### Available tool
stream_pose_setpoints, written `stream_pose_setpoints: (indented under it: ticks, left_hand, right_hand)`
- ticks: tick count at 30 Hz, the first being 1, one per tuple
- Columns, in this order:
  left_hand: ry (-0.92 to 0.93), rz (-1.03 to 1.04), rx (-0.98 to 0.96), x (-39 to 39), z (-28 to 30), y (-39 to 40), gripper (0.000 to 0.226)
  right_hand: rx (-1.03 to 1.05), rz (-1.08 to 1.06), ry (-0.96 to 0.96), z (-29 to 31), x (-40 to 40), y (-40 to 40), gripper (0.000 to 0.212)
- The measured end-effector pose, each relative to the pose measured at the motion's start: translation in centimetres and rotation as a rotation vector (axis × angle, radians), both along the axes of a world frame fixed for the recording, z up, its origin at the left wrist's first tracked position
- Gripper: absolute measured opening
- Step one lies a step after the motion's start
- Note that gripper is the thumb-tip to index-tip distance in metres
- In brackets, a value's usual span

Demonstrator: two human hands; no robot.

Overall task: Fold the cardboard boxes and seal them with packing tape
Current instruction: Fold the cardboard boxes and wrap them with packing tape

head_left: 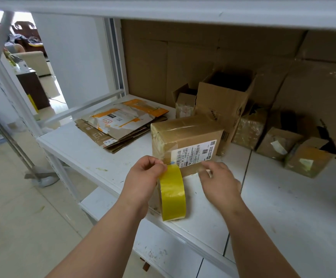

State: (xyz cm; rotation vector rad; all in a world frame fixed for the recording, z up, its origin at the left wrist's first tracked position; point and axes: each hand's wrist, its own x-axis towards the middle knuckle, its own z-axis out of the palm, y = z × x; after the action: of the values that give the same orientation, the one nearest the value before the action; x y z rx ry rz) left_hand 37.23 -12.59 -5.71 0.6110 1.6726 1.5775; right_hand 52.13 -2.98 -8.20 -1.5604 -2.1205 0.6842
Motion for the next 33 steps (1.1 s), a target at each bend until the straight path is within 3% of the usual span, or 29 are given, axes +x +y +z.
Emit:
stream_pose_setpoints:
  ticks: [2, 4, 6, 12, 18, 25, 30, 33]
  left_hand:
    - [0.005, -0.012, 0.005, 0.0, 0.0, 0.0, 0.019]
    - [0.018, -0.023, 0.009, -0.1, 0.0, -0.1, 0.018]
    - [0.030, -0.036, 0.010, -0.1, 0.0, -0.2, 0.016]
    - [0.055, -0.044, 0.004, -0.3, -0.2, -0.1, 0.018]
    - [0.065, -0.063, -0.010, -0.7, -0.3, -0.1, 0.018]
    - [0.080, -0.074, -0.001, -1.2, -0.6, 0.2, 0.016]
    - [0.134, -0.081, -0.032, -1.4, -0.7, 0.4, 0.006]
    - [0.210, 0.034, -0.051, -1.9, -0.8, 0.5, 0.040]
  right_hand:
    - [-0.229, 0.016, 0.439, 1.0, -1.7, -1.3, 0.014]
    - [-0.410, 0.059, 0.583, 1.5, -3.0, -2.2, 0.031]
    - [-0.446, 0.054, 0.596, 1.5, -4.1, -2.7, 0.037]
    - [-0.495, 0.002, 0.657, 1.3, -5.4, -2.8, 0.009]
    - [-0.783, -0.048, 0.797, 1.4, -6.3, -2.2, 0.038]
    - [-0.832, -0.003, 0.815, 1.1, -6.4, -0.7, 0.008]
    - [-0.833, -0.015, 0.802, 1.0, -6.4, -0.5, 0.010]
    - [-0.787, -0.030, 0.813, 1.2, -6.5, -0.5, 0.018]
